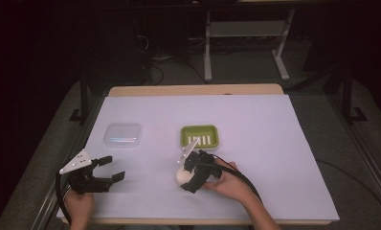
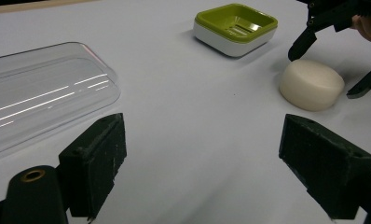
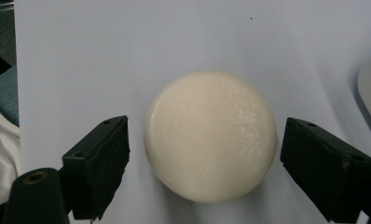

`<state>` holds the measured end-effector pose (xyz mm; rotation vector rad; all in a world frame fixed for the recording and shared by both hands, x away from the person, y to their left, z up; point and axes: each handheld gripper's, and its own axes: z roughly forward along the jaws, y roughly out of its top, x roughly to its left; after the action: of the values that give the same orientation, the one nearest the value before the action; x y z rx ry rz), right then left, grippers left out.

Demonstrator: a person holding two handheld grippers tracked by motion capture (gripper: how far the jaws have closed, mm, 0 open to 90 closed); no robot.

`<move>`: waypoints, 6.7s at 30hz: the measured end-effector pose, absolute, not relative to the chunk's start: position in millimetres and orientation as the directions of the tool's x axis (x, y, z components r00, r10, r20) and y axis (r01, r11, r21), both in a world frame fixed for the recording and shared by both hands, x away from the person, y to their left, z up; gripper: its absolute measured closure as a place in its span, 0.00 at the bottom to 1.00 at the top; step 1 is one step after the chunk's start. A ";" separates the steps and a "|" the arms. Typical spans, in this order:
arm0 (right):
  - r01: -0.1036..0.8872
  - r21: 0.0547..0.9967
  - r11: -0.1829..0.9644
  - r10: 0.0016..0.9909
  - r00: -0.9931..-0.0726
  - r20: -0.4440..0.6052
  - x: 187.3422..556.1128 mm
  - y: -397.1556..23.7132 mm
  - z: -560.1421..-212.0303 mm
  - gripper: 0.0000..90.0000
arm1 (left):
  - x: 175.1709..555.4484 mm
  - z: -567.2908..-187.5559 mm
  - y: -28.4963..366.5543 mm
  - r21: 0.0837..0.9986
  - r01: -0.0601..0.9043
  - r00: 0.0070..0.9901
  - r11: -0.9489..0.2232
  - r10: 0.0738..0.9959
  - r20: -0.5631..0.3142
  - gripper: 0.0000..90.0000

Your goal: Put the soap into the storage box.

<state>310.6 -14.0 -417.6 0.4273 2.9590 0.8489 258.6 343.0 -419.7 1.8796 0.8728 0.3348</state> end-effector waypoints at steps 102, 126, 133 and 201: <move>0.265 0.535 0.802 0.298 -0.954 0.025 336.6 -36.7 -384.0 0.27 | 259.7 -420.2 343.2 0.874 0.422 0.703 -0.239 0.696 -0.149 0.16; 0.303 0.548 0.779 0.347 -0.938 0.026 368.0 -48.1 -365.7 0.27 | 259.8 -420.1 343.0 0.875 0.424 0.702 -0.234 0.695 -0.154 0.16; 0.302 0.551 0.777 0.349 -0.937 0.021 374.3 -49.1 -359.2 0.27 | 259.8 -419.9 343.8 0.875 0.423 0.702 -0.236 0.696 -0.152 0.16; 0.443 0.509 0.738 0.489 -0.871 0.048 437.3 -55.4 -378.0 0.26 | 260.7 -421.1 342.0 0.872 0.427 0.705 -0.240 0.692 -0.155 0.16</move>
<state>437.3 -55.4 -378.0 0.7646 2.8456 0.7992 260.7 342.0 -421.1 1.8767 0.8716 0.3199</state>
